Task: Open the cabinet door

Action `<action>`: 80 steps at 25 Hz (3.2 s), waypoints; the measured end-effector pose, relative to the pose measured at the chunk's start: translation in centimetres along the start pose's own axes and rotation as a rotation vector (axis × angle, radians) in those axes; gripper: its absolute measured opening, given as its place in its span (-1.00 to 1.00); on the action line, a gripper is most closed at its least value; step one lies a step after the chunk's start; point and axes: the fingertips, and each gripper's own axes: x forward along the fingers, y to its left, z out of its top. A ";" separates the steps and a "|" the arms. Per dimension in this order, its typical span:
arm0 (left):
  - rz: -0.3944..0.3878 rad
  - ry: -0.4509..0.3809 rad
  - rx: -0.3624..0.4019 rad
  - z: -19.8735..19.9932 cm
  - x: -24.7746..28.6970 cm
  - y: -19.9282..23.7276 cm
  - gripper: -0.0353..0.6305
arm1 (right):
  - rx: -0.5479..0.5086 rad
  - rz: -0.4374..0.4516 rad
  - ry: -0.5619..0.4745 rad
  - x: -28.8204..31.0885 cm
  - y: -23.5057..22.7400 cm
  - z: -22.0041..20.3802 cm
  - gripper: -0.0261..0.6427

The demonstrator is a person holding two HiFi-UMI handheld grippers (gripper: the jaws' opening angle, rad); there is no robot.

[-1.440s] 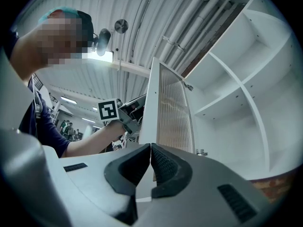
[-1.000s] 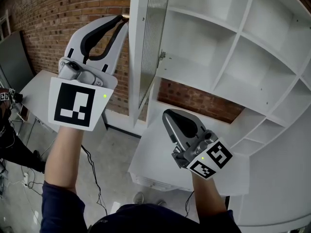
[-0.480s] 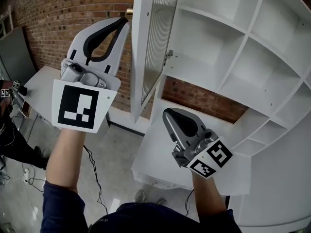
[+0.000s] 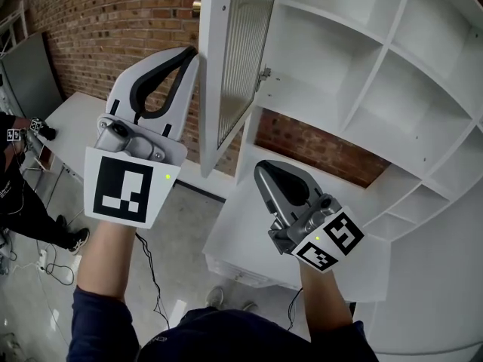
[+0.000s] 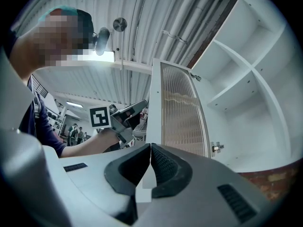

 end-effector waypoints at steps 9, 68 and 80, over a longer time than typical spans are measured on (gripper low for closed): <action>-0.052 0.049 -0.082 -0.5 -2.4 -7.1 -0.87 | 0.006 0.029 -0.012 -3.4 0.3 0.2 -0.84; -0.664 0.212 -0.608 -14.3 -0.2 -38.7 -0.87 | 0.080 -0.455 0.220 -21.6 -13.1 -10.4 -0.85; -0.663 0.219 -0.614 -14.6 0.1 -39.1 -0.87 | 0.080 -0.443 0.218 -21.4 -13.5 -10.5 -0.85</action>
